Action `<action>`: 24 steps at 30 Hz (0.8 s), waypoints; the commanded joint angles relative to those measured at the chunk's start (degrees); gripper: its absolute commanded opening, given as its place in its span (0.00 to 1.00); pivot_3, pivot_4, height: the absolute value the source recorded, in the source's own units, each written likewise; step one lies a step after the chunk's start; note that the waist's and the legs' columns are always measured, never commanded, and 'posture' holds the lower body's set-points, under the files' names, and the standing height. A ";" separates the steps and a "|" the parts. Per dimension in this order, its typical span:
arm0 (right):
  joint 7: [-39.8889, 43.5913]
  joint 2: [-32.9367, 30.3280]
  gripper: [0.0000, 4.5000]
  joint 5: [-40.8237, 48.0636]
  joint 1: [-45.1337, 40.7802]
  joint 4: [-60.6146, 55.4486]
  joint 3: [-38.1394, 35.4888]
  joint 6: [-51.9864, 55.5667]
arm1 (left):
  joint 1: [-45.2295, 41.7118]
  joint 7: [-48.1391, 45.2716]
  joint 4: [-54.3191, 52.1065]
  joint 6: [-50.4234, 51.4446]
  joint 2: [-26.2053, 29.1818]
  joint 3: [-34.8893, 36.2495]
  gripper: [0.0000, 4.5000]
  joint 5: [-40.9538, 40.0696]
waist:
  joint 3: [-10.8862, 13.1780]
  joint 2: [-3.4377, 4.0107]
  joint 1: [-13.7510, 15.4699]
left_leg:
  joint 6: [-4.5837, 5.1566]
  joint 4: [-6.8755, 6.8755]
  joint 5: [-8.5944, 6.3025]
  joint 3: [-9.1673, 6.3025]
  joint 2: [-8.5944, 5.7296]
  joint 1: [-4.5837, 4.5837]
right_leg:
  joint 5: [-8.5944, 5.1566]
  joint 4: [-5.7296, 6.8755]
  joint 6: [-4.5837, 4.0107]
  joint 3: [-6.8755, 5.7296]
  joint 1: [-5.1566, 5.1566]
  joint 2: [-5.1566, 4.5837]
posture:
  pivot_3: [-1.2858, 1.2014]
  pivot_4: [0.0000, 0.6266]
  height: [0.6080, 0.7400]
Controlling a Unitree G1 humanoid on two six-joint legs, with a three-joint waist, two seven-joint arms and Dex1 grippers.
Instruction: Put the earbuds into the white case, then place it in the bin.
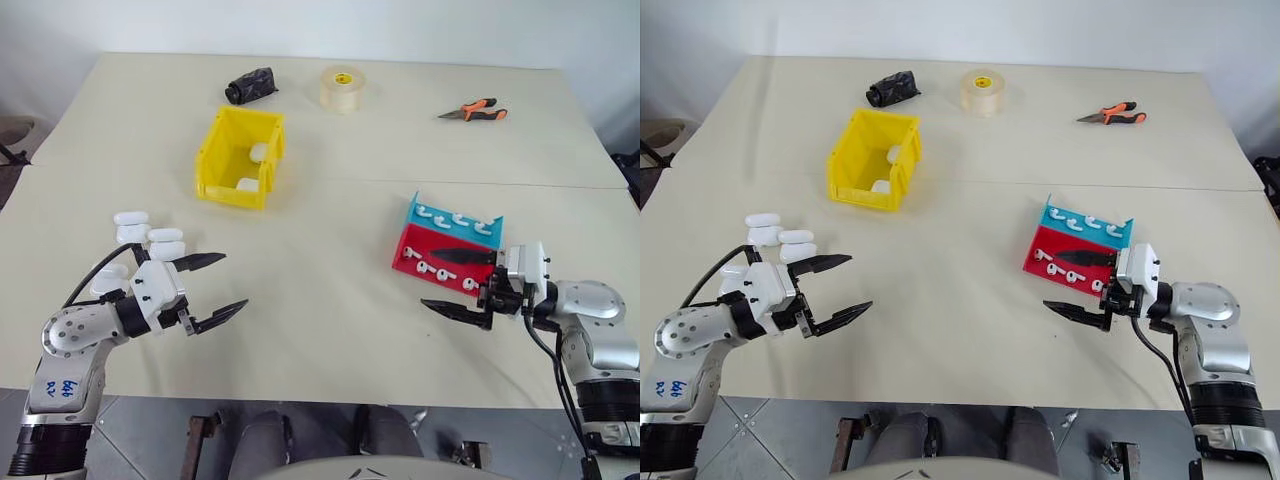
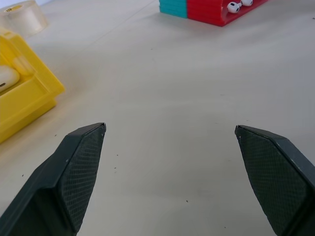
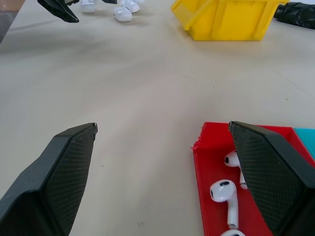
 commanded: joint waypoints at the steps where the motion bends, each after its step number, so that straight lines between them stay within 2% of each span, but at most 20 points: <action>1: 1.75 0.42 1.00 0.23 -1.26 0.86 0.19 -1.62 | 1.99 4.21 -2.39 -0.18 -1.03 2.68 1.00 0.96 | 0.00 0.00 -0.04 | 0.00 0.00 0.00 0.00 0.00 0.00 | 0.00 0.00 0.00 0.00 0.00 0.00 | 0.52 0.24 1.00; 6: 2.48 3.76 1.00 0.59 -3.72 0.69 2.15 -2.80 | 9.08 12.35 -10.20 5.75 -3.82 9.27 1.00 -1.74 | 0.00 0.00 -0.49 | 0.00 -0.02 0.00 -0.02 0.06 0.01 | 0.00 0.01 0.00 0.00 -0.02 0.02 | 0.52 0.24 1.00; 10: 3.57 8.08 1.00 1.87 -5.79 -1.78 4.76 -3.06 | 21.07 22.52 -20.74 12.12 -10.03 18.41 1.00 -2.16 | 0.00 -0.01 -0.80 | 0.00 0.00 0.00 -0.04 0.08 0.01 | 0.00 -0.01 0.00 0.03 0.01 0.01 | 0.52 0.24 1.00; 14: 4.05 11.87 1.00 2.82 -7.02 -2.92 5.71 -5.28 | 30.49 29.78 -26.62 16.32 -18.01 23.85 1.00 -3.70 | 0.00 -0.01 -0.66 | 0.00 0.00 0.00 -0.09 0.08 0.00 | 0.00 -0.05 0.00 0.02 0.05 0.01 | 0.52 0.24 1.00; 19: 2.76 15.48 1.00 3.63 -7.33 -4.77 6.42 -6.12 | 34.41 34.62 -27.70 21.56 -23.41 26.06 1.00 -7.16 | -0.01 -0.03 0.32 | 0.05 0.05 -0.03 -0.21 0.06 0.10 | 0.00 -0.29 0.00 -0.02 0.34 0.00 | 0.52 0.24 1.00; 24: 2.45 16.32 1.00 5.02 -6.90 -5.42 6.15 -4.73 | 31.76 36.83 -27.24 25.54 -22.38 27.60 1.00 -11.14 | -0.02 -0.05 0.23 | 0.10 0.01 -0.10 -0.25 0.06 0.35 | 0.01 -0.40 0.01 -0.02 0.63 0.01 | 0.52 0.24 1.00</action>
